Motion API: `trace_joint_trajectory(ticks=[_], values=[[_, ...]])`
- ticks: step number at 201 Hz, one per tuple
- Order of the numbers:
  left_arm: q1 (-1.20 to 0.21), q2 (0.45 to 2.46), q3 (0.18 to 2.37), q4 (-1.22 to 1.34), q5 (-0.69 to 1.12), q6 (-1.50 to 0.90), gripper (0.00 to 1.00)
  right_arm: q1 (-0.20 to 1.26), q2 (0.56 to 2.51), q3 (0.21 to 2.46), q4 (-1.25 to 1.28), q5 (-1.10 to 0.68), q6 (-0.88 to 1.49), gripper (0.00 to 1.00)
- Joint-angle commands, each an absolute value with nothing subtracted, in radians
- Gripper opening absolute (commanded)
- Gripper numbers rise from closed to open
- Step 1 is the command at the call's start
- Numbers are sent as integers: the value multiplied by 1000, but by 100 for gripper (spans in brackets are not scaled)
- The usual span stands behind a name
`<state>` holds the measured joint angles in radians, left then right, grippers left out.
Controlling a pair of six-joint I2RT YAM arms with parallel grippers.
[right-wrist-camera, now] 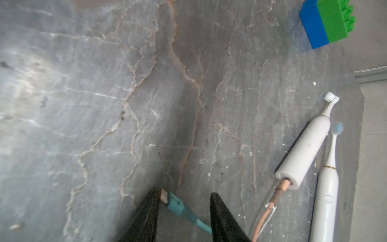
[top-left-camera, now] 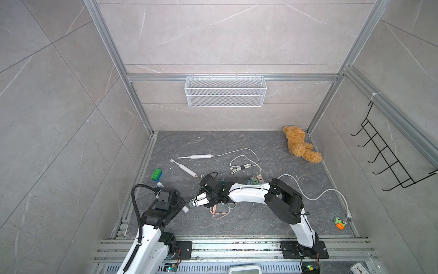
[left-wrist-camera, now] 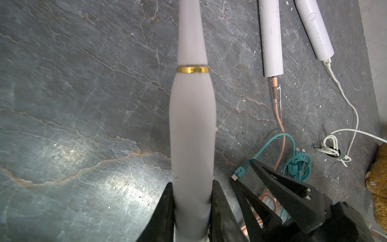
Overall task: Charge the electric toothbrush
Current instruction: Pick up the charging cable from the center of the board.
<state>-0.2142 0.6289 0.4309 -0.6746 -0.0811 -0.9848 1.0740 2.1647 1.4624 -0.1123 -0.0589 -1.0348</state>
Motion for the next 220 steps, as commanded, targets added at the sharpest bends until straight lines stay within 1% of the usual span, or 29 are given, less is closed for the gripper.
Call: trace_joint_trajectory(ticks=[1,24,38,54,85,140,168,183,220], values=[[-218,629,447,-689,-110,-991,0,1053,2213,1486,-222,-51,-1072,42],[-216,627,444,-691,-112,-991,0,1040,2252,1568,-375,-66,-1085,38],[-216,626,447,-695,-112,-990,0,1025,2282,1635,-474,-86,-1081,37],[-217,622,448,-696,-115,-988,0,1016,2312,1677,-524,-81,-1087,37],[-217,629,448,-687,-115,-989,0,1014,2367,1753,-582,-61,-1079,33],[-215,634,449,-685,-116,-985,0,1036,2385,1769,-595,-102,-1074,34],[-215,633,449,-683,-115,-985,0,1039,2406,1786,-616,-124,-1071,32],[-215,633,451,-687,-120,-984,0,1047,2417,1797,-630,-121,-1072,26],[-216,637,453,-684,-123,-976,0,1057,2438,1818,-654,-126,-1065,24]])
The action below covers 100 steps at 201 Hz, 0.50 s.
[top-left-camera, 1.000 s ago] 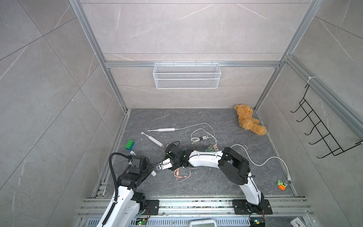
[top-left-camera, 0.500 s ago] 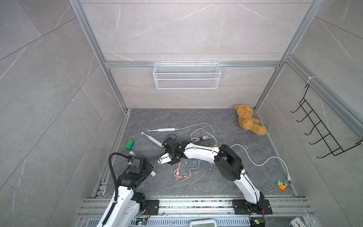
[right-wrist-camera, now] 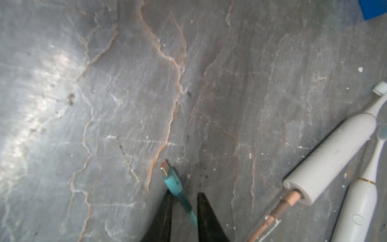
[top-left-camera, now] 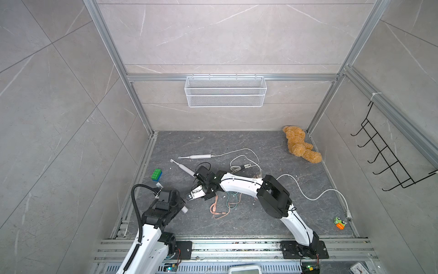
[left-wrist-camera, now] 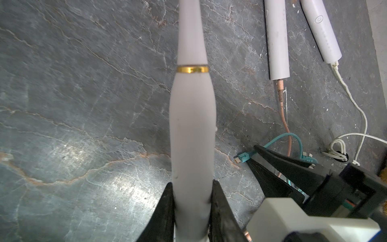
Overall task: Charge the electric toothbrush
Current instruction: Pick up the charging cable from the center of the board.
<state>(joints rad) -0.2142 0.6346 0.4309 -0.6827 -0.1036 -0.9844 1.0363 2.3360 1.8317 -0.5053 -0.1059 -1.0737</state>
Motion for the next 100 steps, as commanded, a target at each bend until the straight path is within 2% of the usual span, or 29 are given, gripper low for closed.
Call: trace_joint_trajectory(ticks=[1,22,45,55,68,82,100], values=[[-215,637,453,-684,-124,-977,0,1057,2438,1819,-654,-125,-1065,23],[-216,640,455,-684,-126,-976,0,1058,2452,1827,-659,-132,-1051,23],[-215,637,458,-687,-128,-974,0,1057,2477,1854,-675,-121,-1037,11],[-216,635,459,-691,-129,-972,0,1052,2486,1869,-690,-109,-1029,8],[-216,633,461,-692,-130,-972,0,1046,2488,1876,-687,-100,-1011,11],[-216,632,461,-692,-130,-971,0,1040,2485,1881,-685,-96,-993,19],[-216,632,462,-690,-130,-971,0,1033,2475,1882,-695,-86,-981,23]])
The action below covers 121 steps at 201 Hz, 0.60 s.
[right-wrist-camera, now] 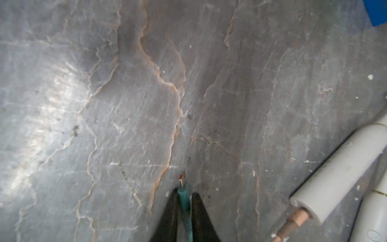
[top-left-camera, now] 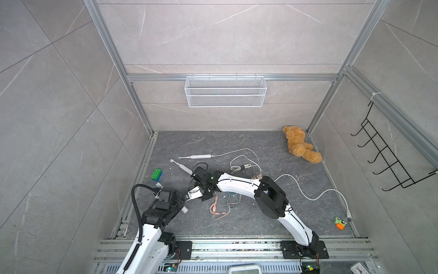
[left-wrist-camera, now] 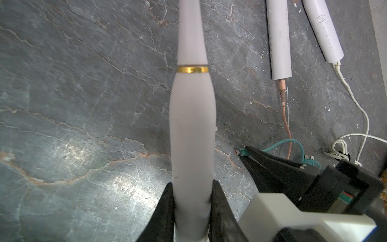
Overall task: Charge the electric toothbrush
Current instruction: Pick up the charging cable from the center of the board.
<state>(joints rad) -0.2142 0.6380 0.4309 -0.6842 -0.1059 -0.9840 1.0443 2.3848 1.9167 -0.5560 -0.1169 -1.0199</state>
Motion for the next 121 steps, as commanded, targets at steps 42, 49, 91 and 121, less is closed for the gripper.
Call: trace_joint_trajectory(ticks=[42,49,91,121], values=[[-214,629,463,-693,-129,-969,0,1013,2490,1923,-756,-129,-948,15],[-215,628,464,-696,-129,-971,0,1012,2500,1935,-774,-138,-945,14],[-214,618,473,-709,-134,-970,0,1008,2543,2030,-863,-148,-865,0],[-213,597,476,-711,-133,-987,0,1005,2534,2078,-875,-187,-770,0]])
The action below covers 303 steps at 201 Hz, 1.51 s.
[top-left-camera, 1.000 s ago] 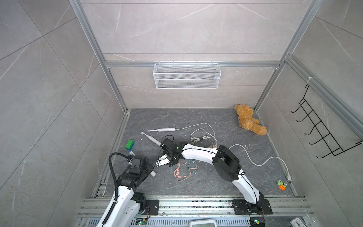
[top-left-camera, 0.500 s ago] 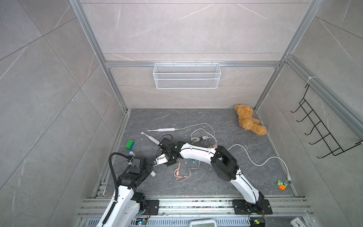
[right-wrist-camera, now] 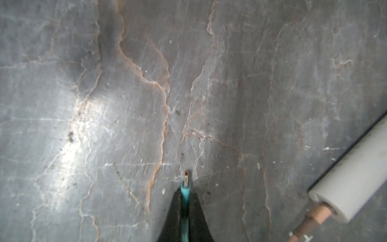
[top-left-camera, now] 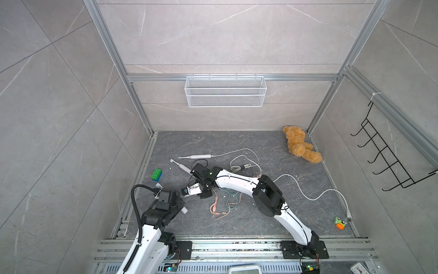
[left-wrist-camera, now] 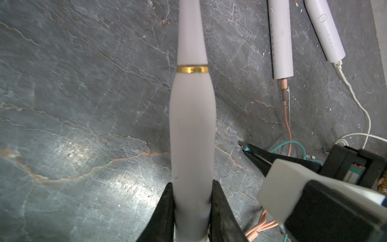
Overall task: Charge the electric toothbrush
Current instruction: Pick up the charging cable from the center of the board, then insert the charging cable into the electric toothbrush.
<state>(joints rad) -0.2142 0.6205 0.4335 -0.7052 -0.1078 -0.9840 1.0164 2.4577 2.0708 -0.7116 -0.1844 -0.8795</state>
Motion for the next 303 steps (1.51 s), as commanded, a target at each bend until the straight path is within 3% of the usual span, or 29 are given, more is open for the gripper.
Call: trace_joint_trajectory(ticks=[1,61,140,220,263,303], values=[[-214,596,476,-710,-133,-986,0,1005,2534,2081,-876,-188,-765,0],[-212,546,510,-741,-157,-1012,0,951,2364,2058,-776,-478,-445,0],[-207,465,514,-656,-70,-1100,0,896,1972,1502,-134,-846,25,0],[-205,276,371,-194,168,-1354,0,842,1840,1095,821,-1008,743,0],[-202,323,220,205,291,-1557,0,837,1982,1070,1459,-1055,1300,0],[-199,337,237,315,348,-1509,0,830,1943,1013,1465,-1068,1316,0]])
